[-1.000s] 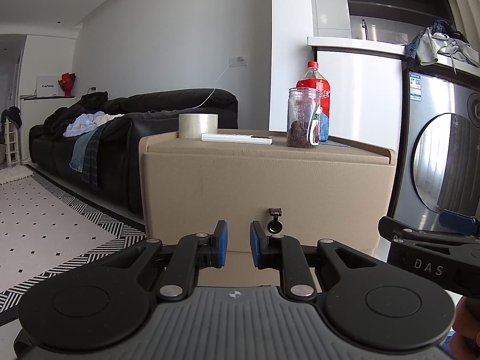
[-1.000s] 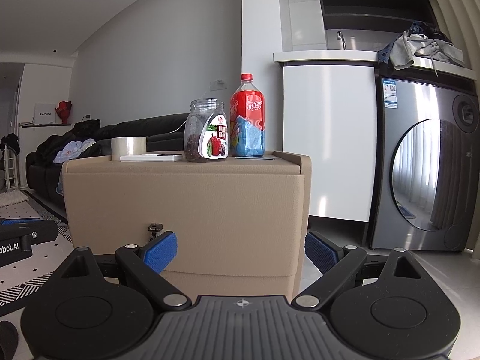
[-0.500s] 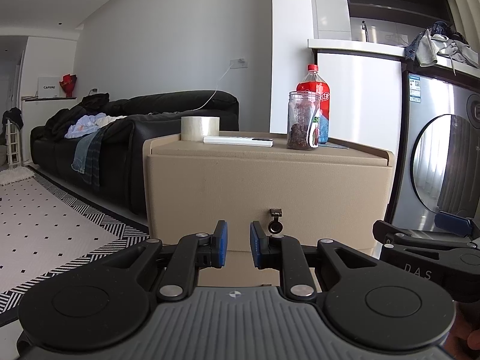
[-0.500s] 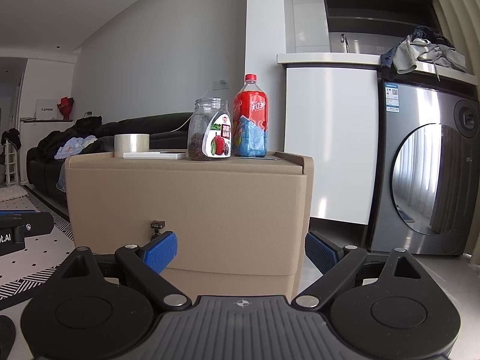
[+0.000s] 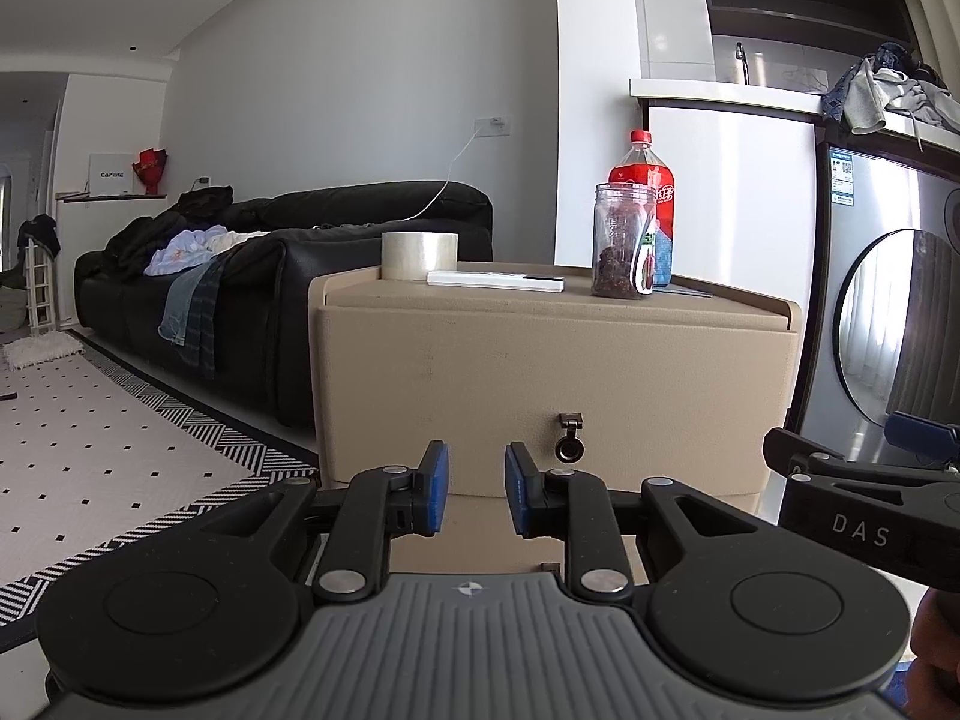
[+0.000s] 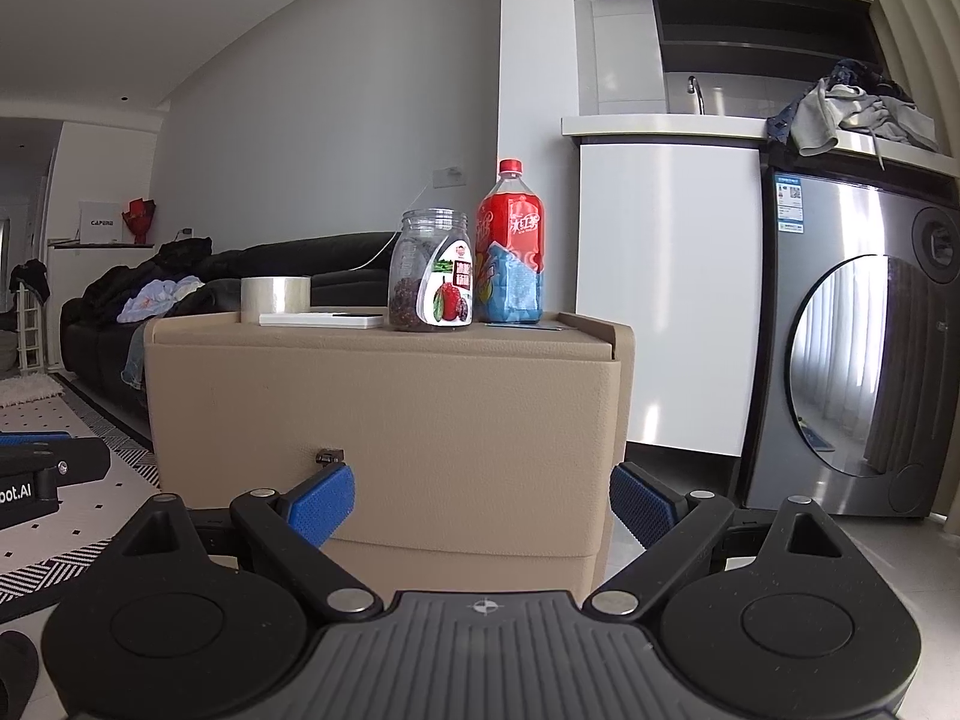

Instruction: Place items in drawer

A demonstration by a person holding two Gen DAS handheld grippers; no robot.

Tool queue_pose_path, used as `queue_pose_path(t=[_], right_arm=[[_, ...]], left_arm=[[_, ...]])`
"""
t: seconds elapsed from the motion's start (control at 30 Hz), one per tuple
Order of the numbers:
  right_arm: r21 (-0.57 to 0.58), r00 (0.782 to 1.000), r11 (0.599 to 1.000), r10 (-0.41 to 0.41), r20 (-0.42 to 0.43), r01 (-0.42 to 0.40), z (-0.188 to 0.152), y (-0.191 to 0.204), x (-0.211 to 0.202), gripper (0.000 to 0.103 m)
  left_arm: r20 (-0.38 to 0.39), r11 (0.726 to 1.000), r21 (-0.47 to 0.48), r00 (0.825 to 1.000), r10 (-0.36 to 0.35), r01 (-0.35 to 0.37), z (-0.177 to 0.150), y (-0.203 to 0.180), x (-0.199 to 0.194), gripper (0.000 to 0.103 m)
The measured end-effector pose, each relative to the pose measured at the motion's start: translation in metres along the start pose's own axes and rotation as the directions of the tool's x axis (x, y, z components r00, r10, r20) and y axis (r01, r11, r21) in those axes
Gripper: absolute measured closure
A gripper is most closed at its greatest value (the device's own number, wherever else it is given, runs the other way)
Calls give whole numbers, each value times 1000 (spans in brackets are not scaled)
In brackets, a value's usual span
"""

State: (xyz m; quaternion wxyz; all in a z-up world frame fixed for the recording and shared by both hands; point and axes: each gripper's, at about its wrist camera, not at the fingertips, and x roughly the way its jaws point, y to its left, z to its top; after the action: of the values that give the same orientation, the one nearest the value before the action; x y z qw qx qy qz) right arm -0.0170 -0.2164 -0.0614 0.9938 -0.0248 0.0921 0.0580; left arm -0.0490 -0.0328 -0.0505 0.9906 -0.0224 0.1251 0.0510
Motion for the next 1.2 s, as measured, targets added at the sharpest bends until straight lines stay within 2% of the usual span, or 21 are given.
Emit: queue_pose_path(t=[0.2, 0.3, 0.37, 0.5, 0.57, 0.6, 0.7, 0.83, 0.93, 1.2], right_arm=[[-5, 1000, 1000, 6, 13, -6, 2, 2, -6, 9], [-6, 1000, 1000, 5, 15, -4, 3, 2, -8, 9], [-6, 1000, 1000, 4, 17, -3, 4, 1, -9, 9], [-5, 1000, 1000, 3, 23, -3, 5, 1, -11, 9], [-7, 1000, 1000, 1, 27, -1, 6, 1, -13, 9], [-8, 1000, 1000, 2, 28, -2, 6, 1, -14, 9], [-11, 1000, 1000, 3, 30, -2, 7, 2, -16, 9], [-17, 999, 1000, 2, 33, -1, 7, 3, -17, 9], [-23, 999, 1000, 0, 37, 1, 7, 4, -18, 9], [-27, 999, 1000, -1, 41, 2, 7, 4, -20, 9]], left_arm=[[0, 1000, 2, 1000, 5, -5, 0, 1, -4, 76], [-2, 1000, 6, 1000, 8, -8, 0, 0, -7, 66], [0, 1000, 7, 1000, 13, -13, 1, 0, -9, 54], [3, 1000, 8, 1000, 13, -13, 1, -2, -14, 38], [5, 1000, 3, 1000, 23, -23, 1, -3, -15, 9], [9, 1000, -3, 1000, 23, -23, 1, -2, -16, 5], [11, 999, -27, 1000, 18, -18, 1, -1, -18, 0], [-16, 998, -56, 1000, 7, -8, 0, 1, -16, 0], [-29, 999, -37, 1000, 13, -14, -1, -1, -16, 0], [2, 1000, -14, 1000, -18, 18, -1, -5, -22, 0]])
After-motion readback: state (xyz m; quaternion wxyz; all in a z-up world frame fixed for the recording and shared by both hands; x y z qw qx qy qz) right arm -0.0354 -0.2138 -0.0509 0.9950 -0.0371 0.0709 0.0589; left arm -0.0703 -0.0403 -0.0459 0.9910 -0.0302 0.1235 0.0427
